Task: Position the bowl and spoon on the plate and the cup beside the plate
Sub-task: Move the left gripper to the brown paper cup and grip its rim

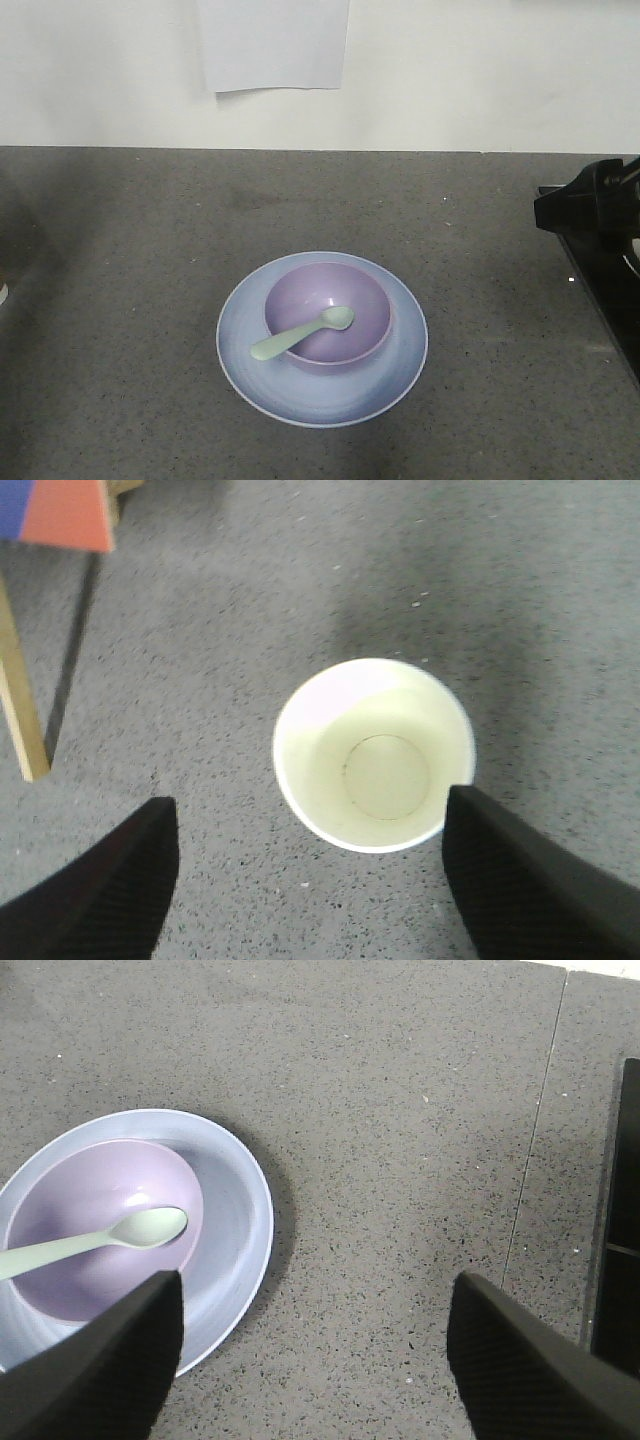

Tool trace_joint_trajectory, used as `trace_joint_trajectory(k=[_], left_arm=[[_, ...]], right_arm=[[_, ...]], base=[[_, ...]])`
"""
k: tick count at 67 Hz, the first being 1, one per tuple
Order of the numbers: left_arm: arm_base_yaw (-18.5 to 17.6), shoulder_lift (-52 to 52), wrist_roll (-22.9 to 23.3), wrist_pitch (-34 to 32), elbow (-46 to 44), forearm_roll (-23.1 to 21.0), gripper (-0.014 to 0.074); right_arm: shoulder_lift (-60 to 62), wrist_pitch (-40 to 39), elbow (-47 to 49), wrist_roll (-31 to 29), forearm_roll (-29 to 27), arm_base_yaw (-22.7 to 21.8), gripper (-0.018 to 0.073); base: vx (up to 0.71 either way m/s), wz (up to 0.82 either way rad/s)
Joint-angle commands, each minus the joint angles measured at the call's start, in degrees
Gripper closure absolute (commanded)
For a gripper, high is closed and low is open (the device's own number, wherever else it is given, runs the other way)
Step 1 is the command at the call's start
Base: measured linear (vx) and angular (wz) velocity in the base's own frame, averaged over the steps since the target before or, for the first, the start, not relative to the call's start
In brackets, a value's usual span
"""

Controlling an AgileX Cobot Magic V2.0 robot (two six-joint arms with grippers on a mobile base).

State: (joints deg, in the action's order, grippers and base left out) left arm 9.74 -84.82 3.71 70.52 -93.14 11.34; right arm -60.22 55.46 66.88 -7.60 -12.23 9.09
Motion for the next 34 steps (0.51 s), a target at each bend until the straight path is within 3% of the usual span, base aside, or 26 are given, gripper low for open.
trace_joint_trajectory(k=[1,34], left_arm=[[1.49,0.23,0.78,-2.50,-1.74,-1.77,0.0062],[5.06,-7.97,0.78,-3.03,-1.74,-3.35,0.0062]], right_arm=[[0.76,-3.16,1.57,-0.13,-0.29,-0.31,0.0021],[0.76,-3.03,1.57,-0.13,-0.67,-0.31,0.0021]], base=[[0.00,0.00],[0.00,0.00]])
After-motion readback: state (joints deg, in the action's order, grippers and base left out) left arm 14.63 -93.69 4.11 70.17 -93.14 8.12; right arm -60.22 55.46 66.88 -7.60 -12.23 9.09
